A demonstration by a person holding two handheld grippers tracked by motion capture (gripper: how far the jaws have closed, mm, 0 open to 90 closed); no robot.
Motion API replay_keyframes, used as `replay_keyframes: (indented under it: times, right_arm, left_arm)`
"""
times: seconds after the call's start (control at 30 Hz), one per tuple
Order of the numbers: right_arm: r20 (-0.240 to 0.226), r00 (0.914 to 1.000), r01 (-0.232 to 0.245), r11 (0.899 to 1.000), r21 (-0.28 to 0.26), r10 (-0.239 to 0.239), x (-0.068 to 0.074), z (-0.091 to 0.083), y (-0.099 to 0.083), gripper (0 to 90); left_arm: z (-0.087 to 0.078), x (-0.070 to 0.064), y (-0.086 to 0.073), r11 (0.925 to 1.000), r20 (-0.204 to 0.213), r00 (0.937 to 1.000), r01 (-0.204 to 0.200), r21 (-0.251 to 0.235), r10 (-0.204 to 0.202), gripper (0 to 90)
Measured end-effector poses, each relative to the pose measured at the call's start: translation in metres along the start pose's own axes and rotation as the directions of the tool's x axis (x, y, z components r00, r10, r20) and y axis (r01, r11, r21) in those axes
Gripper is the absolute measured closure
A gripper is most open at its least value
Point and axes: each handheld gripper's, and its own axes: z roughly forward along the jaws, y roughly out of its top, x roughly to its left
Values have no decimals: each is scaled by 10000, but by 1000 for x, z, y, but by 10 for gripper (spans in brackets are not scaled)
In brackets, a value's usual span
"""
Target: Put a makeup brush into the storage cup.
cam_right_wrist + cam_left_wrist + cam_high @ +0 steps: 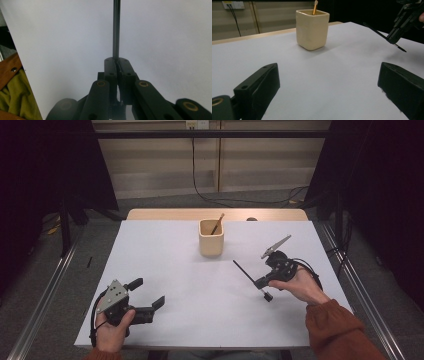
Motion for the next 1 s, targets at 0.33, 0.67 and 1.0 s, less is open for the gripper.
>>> replay_keyframes:
  times: [0.33,0.67,1.0]
  right_arm:
    - [-180,9992,307,9814,-1896,-348,0,-8,-8,863]
    - [-123,9985,475,9541,-2957,-535,0,-16,-11,863]
    - [-169,9911,1107,8878,-4467,-1320,6,-26,-13,863]
  left_arm:
    - [0,0,0,10000,-4,10000,55,27,-55,39]
    - [-2,0,0,10000,-11,10000,30,-12,-30,39]
    - [-2,0,0,10000,-18,10000,7,-29,-7,39]
